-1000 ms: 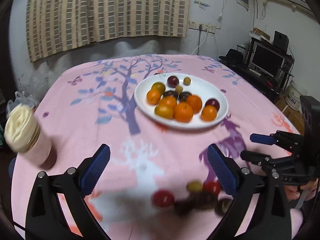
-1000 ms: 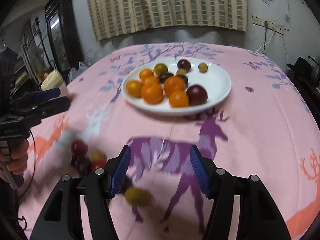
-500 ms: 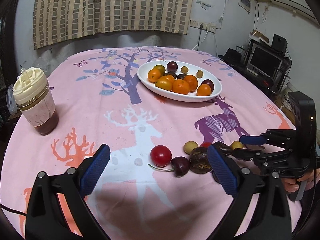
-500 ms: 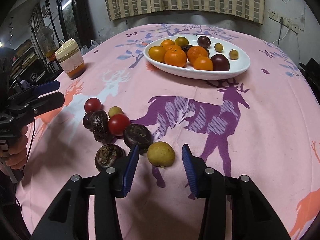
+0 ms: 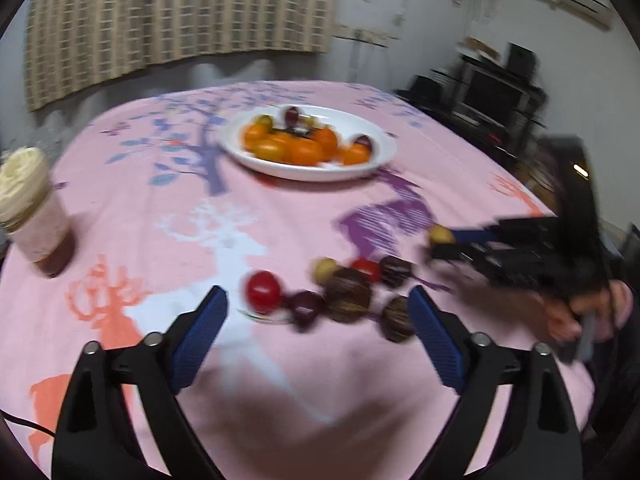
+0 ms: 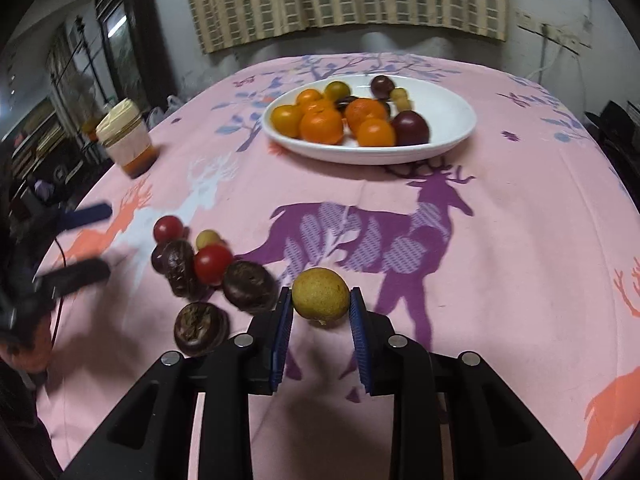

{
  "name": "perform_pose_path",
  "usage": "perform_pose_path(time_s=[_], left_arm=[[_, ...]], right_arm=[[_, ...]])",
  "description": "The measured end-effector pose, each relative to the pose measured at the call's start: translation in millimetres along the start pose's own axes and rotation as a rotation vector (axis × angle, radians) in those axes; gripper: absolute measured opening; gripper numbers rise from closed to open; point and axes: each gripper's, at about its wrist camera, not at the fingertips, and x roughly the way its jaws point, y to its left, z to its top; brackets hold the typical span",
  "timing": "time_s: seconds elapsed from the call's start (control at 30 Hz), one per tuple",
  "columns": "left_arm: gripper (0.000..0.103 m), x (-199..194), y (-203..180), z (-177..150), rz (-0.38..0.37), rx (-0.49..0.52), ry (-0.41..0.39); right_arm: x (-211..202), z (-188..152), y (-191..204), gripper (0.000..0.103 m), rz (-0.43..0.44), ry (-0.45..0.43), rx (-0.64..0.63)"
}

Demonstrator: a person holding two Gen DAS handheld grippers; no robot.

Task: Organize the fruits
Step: 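Grasp a yellow-green fruit with the right tool while the left tool grasps a brown fruit, then carry the brown and yellow-green fruits over the white plate and open both tools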

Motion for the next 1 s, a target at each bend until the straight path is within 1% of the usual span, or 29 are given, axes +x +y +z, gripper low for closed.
perform_pose_path(time_s=[0.03, 0.1, 0.13, 0.2, 0.27, 0.3, 0.33, 0.4, 0.53, 0.57, 0.63, 0.67, 0.8, 1.0], left_arm=[[0.078, 2.1, -9.7, -4.3, -0.051, 0.015, 0.023], [0.071, 8.0, -26.5, -11.3, -0.087, 0.055, 0.057], [0.067, 12.1, -37.9, -14.4, -0.084, 0.091, 0.071], [0.064, 18.7, -49.8, -16.3, -0.08, 0.121, 0.091], [0.059, 28.0, -54.3, -17.0, -0.081, 0.113, 0.123], [0.052, 32.2, -53.7, -16.6, -0.076, 0.101, 0.136], [0.048, 36.5, -52.4, -15.6, -0.072, 0.087, 0.15], [0.047, 44.5, -51.7, -14.2, -0.067, 0.061, 0.167], [0.047, 55.6, -56.3, -13.2, -0.023, 0.072, 0.177], [0.046, 58.8, -58.5, -14.3, -0.008, 0.08, 0.183], [0.038, 60.7, -61.5, -14.7, 0.024, 0.098, 0.182], [0.038, 61.8, -61.6, -13.7, 0.031, 0.104, 0.183], [0.038, 56.6, -59.2, -14.1, 0.009, 0.078, 0.185], [0.038, 29.3, -57.6, -9.9, -0.048, 0.066, 0.127]], right_arm=[[0.1, 0.0, -4.2, 0.029, -0.011, 0.003, 0.015], [1.0, -0.1, -7.2, 0.029, -0.017, 0.009, 0.03], [0.5, -0.1, -7.9, 0.029, -0.013, 0.011, 0.035], [0.8, 0.1, -7.6, 0.029, -0.007, 0.013, 0.037], [1.3, -0.3, -7.3, 0.029, -0.002, 0.018, 0.04], [1.8, -0.3, -7.4, 0.029, -0.003, 0.02, 0.041], [2.1, -0.2, -7.2, 0.029, -0.006, 0.021, 0.045], [1.5, -0.1, -8.4, 0.029, -0.004, 0.022, 0.049], [-4.3, 0.5, -7.4, 0.029, 0.009, 0.003, 0.049], [-5.6, 0.7, -7.1, 0.029, 0.01, -0.001, 0.049], [-8.3, 0.8, -6.7, 0.029, 0.015, -0.008, 0.047], [-9.3, 0.8, -6.3, 0.029, 0.019, -0.011, 0.047], [-11.2, 0.6, -5.0, 0.029, 0.025, -0.017, 0.043], [-14.2, -1.2, -3.3, 0.029, 0.035, -0.03, 0.037]])
